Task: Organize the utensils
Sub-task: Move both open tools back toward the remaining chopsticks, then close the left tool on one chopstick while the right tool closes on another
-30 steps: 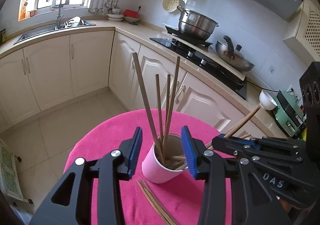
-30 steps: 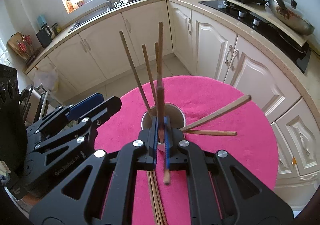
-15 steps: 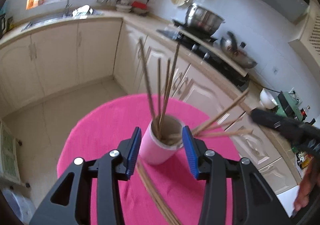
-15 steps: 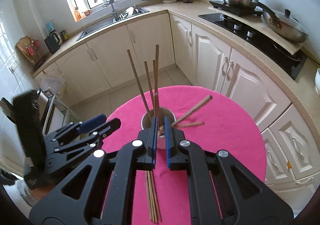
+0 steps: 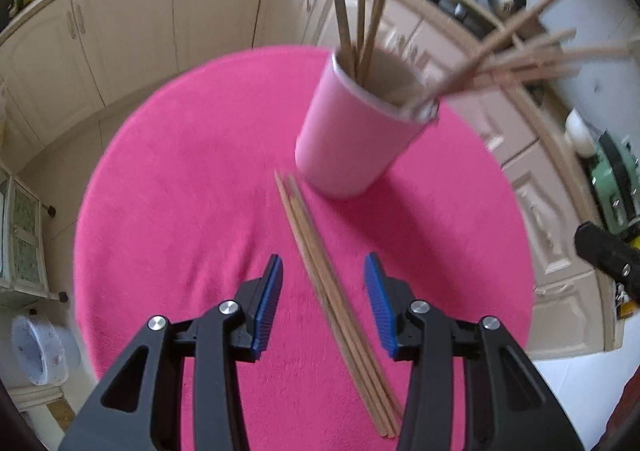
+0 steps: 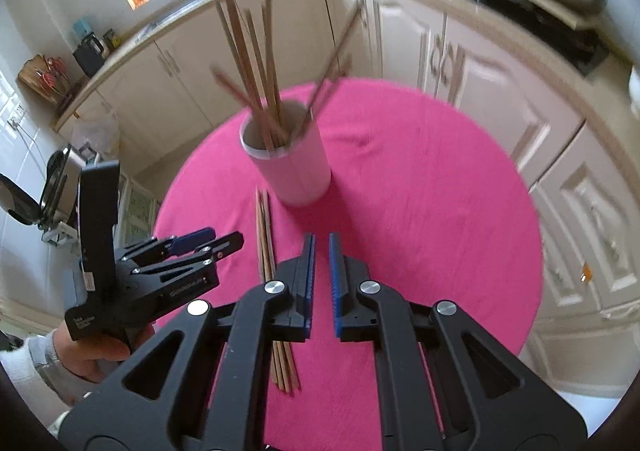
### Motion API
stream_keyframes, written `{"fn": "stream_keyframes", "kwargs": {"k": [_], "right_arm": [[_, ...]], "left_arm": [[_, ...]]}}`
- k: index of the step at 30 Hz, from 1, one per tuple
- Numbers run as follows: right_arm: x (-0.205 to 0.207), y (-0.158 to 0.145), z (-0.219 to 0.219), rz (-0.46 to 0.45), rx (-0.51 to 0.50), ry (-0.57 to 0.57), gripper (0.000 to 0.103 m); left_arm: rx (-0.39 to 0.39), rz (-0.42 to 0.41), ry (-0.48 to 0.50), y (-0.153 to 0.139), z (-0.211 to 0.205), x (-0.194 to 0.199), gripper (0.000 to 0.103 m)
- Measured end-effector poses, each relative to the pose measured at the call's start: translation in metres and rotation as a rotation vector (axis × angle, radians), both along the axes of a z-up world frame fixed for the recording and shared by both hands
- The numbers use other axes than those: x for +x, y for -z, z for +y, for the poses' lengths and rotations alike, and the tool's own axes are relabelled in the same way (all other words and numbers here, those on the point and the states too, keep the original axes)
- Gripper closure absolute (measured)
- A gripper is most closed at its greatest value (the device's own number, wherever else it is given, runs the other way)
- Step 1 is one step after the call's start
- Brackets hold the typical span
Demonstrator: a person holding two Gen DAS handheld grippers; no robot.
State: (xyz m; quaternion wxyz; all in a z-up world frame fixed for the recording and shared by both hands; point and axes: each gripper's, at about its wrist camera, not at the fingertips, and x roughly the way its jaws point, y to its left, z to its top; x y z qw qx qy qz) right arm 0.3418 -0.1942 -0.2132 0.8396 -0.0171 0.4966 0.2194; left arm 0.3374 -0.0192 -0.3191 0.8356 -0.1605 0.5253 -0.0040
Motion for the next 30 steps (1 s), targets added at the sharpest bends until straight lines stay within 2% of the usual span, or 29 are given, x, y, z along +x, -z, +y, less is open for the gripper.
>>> {"fn": "stream_keyframes", "kwargs": {"k": [4, 10, 15, 20, 24, 30], "right_arm": [[-0.004, 0.035, 0.002, 0.075, 0.0, 0.009, 0.095], [-0.006, 0.066, -0.001, 0.157, 0.016, 0.049, 0.095], [-0.007, 0.073, 0.0, 0.175, 0.002, 0.056, 0.095], [-0.002, 0.077, 0.007, 0.182, -0.005, 0.062, 0.095], [0.0, 0.081, 0.013, 0.194, -0.008, 0.053, 0.095], [0.003, 0.088, 0.021, 0.212, -0.013, 0.036, 0.095]], "left_arm": [[0.02, 0.061, 0.03, 0.027, -0.007, 0.001, 0.061], [0.08, 0.123, 0.064, 0.054, -0.009, 0.005, 0.061], [0.147, 0.122, 0.105, 0.056, -0.019, 0.011, 0.061], [0.175, 0.159, 0.131, 0.054, -0.026, 0.023, 0.058], [0.142, 0.174, 0.168, 0.054, -0.018, 0.026, 0.059], [0.156, 0.208, 0.225, 0.054, -0.014, 0.026, 0.066]]}}
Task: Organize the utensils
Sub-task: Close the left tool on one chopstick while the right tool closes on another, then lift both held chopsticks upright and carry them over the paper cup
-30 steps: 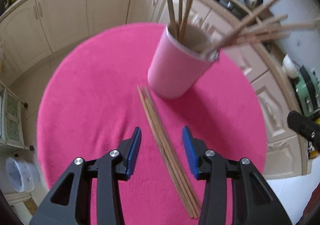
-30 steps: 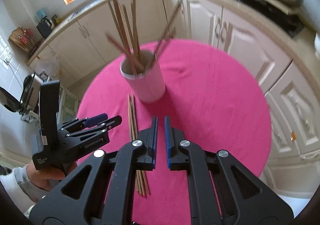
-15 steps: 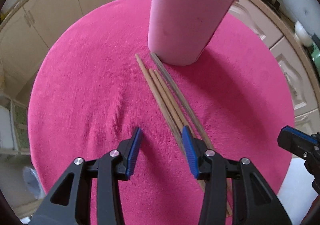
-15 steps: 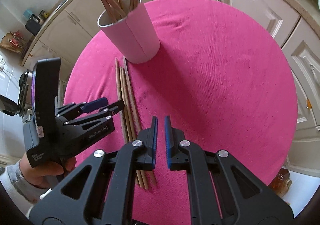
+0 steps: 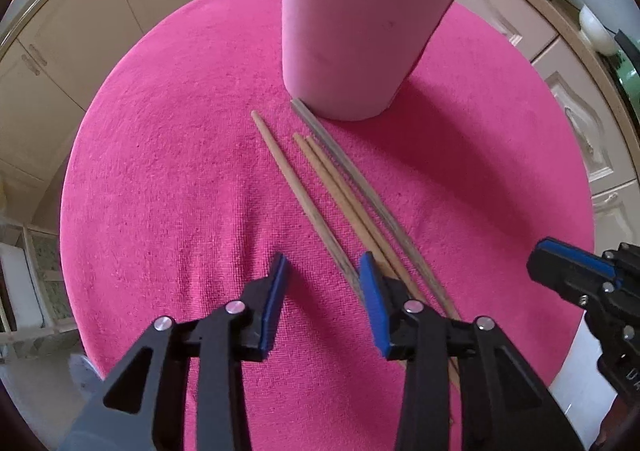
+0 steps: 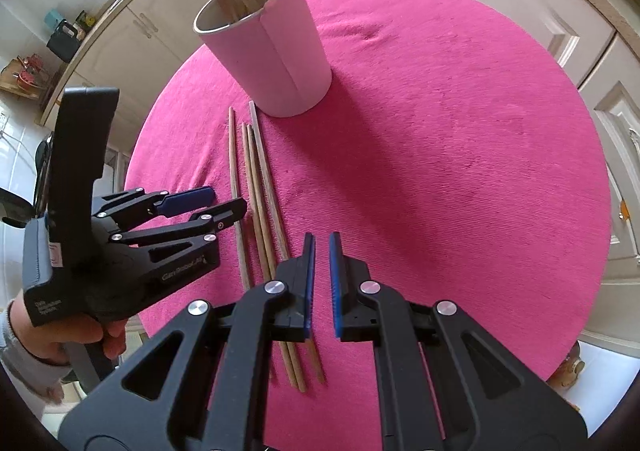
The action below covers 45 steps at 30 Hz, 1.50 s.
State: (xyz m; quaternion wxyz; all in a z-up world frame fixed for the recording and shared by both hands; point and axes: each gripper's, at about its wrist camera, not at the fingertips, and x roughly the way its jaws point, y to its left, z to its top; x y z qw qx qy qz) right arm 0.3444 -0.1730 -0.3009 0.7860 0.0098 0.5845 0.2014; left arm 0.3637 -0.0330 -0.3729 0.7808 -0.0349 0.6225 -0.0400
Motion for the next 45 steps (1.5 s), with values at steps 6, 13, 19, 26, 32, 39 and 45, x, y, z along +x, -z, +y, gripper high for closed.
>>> {"fn": "stream_keyframes", "kwargs": {"k": [6, 13, 19, 26, 32, 39, 45], "right_arm": [[0.006, 0.006, 0.012, 0.016, 0.004, -0.009, 0.095], [0.017, 0.018, 0.034, 0.033, 0.005, -0.05, 0.095], [0.029, 0.032, 0.054, 0.06, -0.019, -0.093, 0.095], [0.035, 0.038, 0.067, 0.083, -0.072, -0.129, 0.095], [0.042, 0.046, 0.079, 0.123, -0.112, -0.165, 0.094], [0.051, 0.051, 0.082, 0.153, -0.14, -0.194, 0.095], [0.045, 0.047, 0.077, 0.137, -0.107, -0.172, 0.096]], "left_arm": [[0.084, 0.036, 0.032, 0.003, -0.015, 0.012, 0.082], [-0.088, 0.059, -0.038, 0.003, 0.017, 0.015, 0.097], [-0.123, 0.073, -0.057, 0.001, 0.03, 0.013, 0.097], [-0.135, 0.103, -0.082, 0.003, 0.038, 0.013, 0.097], [-0.143, 0.123, -0.09, 0.007, 0.035, 0.02, 0.096], [-0.157, 0.137, -0.077, 0.007, 0.038, 0.025, 0.097], [-0.189, 0.099, -0.104, 0.004, 0.041, 0.014, 0.098]]}}
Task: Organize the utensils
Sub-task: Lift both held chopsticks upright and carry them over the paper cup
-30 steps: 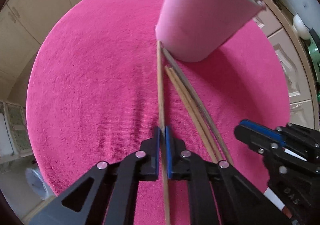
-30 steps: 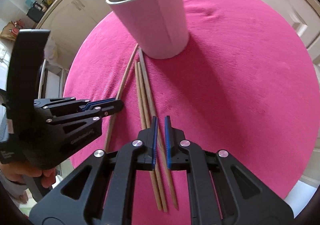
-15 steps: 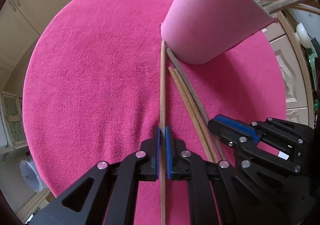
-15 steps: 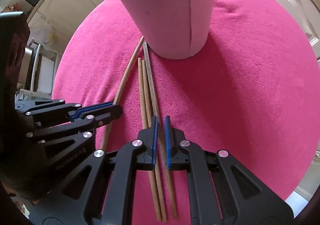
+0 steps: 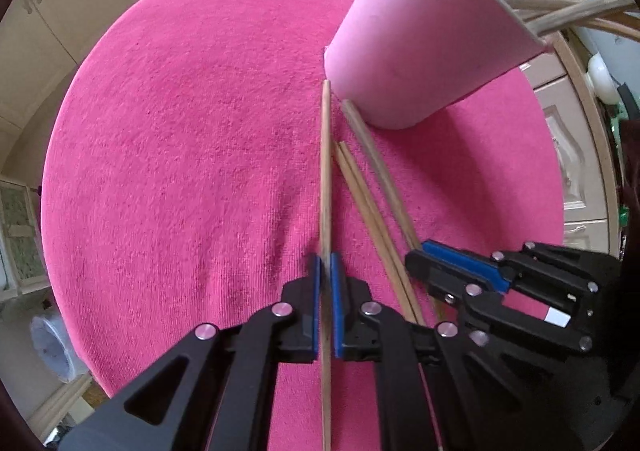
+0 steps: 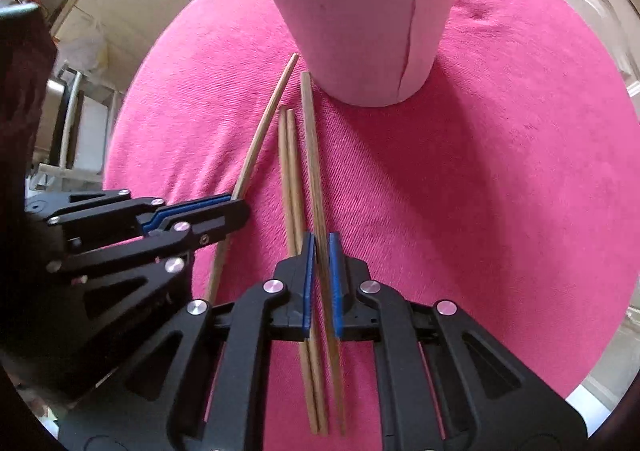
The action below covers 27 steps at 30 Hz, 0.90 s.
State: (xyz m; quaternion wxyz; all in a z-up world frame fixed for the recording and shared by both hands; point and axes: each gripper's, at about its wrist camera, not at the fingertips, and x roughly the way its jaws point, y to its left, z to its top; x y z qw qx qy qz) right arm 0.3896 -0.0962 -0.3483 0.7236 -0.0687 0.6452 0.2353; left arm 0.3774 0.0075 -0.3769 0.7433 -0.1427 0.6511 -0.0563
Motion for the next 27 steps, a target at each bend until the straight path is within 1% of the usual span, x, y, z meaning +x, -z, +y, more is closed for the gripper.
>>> {"fn": "stream_keyframes", "kwargs": {"k": [3, 9, 12, 13, 15, 19, 21, 22, 24, 25, 27], "right_arm": [[-0.01, -0.012, -0.006, -0.021, 0.026, 0.013, 0.096], [-0.026, -0.051, -0.016, -0.104, 0.095, 0.042, 0.096], [-0.035, -0.074, -0.017, -0.155, 0.129, 0.056, 0.097], [-0.038, -0.08, -0.017, -0.168, 0.138, 0.06, 0.097], [-0.043, -0.098, -0.02, -0.209, 0.164, 0.071, 0.097], [-0.052, -0.132, -0.024, -0.29, 0.218, 0.097, 0.097], [-0.051, -0.157, -0.032, -0.352, 0.258, 0.124, 0.097], [-0.049, -0.17, -0.034, -0.386, 0.279, 0.14, 0.097], [-0.045, -0.189, -0.037, -0.454, 0.307, 0.166, 0.097], [-0.041, -0.2, -0.037, -0.499, 0.324, 0.183, 0.097], [-0.037, -0.218, -0.038, -0.575, 0.352, 0.214, 0.097]], "left_arm": [[-0.015, -0.029, -0.002, -0.008, 0.007, -0.008, 0.098], [-0.056, -0.165, 0.016, -0.042, 0.019, -0.029, 0.098], [-0.072, -0.264, 0.048, -0.065, 0.019, -0.039, 0.098], [-0.093, -0.309, 0.059, -0.074, 0.021, -0.044, 0.098], [-0.103, -0.356, 0.069, -0.089, 0.025, -0.046, 0.098], [-0.14, -0.512, 0.056, -0.126, 0.034, -0.058, 0.098], [-0.144, -0.574, 0.049, -0.143, 0.034, -0.055, 0.098], [-0.148, -0.622, 0.043, -0.158, 0.036, -0.052, 0.098], [-0.158, -0.683, 0.033, -0.176, 0.038, -0.046, 0.098], [-0.161, -0.736, 0.026, -0.191, 0.038, -0.039, 0.098], [-0.167, -0.802, 0.017, -0.208, 0.04, -0.029, 0.098]]}}
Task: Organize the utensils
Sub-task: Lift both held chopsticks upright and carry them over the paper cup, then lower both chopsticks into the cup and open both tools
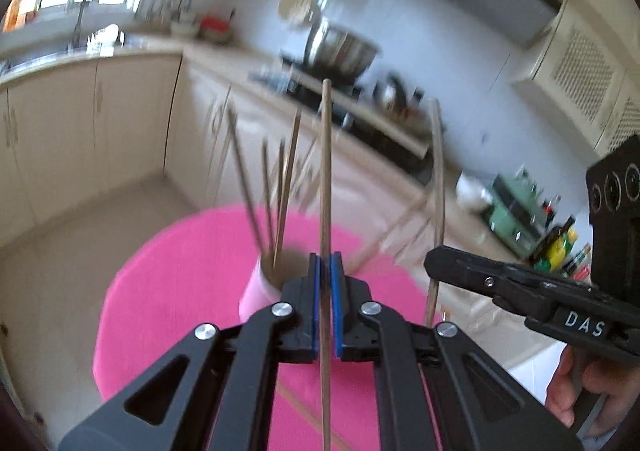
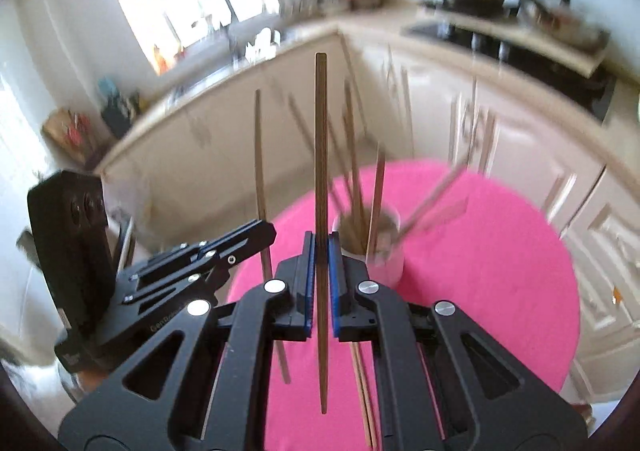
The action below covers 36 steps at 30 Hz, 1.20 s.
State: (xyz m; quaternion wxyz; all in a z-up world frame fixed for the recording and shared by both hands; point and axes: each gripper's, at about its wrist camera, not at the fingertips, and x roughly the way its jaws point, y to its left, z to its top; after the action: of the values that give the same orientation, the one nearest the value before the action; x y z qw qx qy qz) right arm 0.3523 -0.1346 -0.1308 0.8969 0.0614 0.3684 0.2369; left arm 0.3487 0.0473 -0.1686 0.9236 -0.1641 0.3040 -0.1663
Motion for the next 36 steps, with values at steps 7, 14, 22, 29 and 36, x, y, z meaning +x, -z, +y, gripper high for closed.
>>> {"fn": "stream_keyframes", "kwargs": {"k": [7, 14, 22, 29, 36], "right_arm": [[0.019, -0.019, 0.0, -0.21, 0.108, 0.142, 0.096], [0.042, -0.003, 0.009, -0.311, 0.105, 0.182, 0.096], [0.051, 0.002, 0.005, -0.374, 0.078, 0.201, 0.096], [0.058, 0.001, -0.006, -0.408, 0.078, 0.25, 0.096], [0.065, 0.013, -0.008, -0.405, 0.076, 0.268, 0.096]], "left_arm": [[-0.024, -0.133, -0.044, -0.022, 0.001, 0.034, 0.098], [-0.041, -0.183, -0.069, -0.005, -0.003, 0.067, 0.098], [-0.026, -0.225, -0.061, 0.01, -0.014, 0.086, 0.098], [0.03, -0.24, -0.051, 0.019, -0.023, 0.091, 0.098], [0.037, -0.192, -0.047, 0.039, -0.024, 0.091, 0.097]]}}
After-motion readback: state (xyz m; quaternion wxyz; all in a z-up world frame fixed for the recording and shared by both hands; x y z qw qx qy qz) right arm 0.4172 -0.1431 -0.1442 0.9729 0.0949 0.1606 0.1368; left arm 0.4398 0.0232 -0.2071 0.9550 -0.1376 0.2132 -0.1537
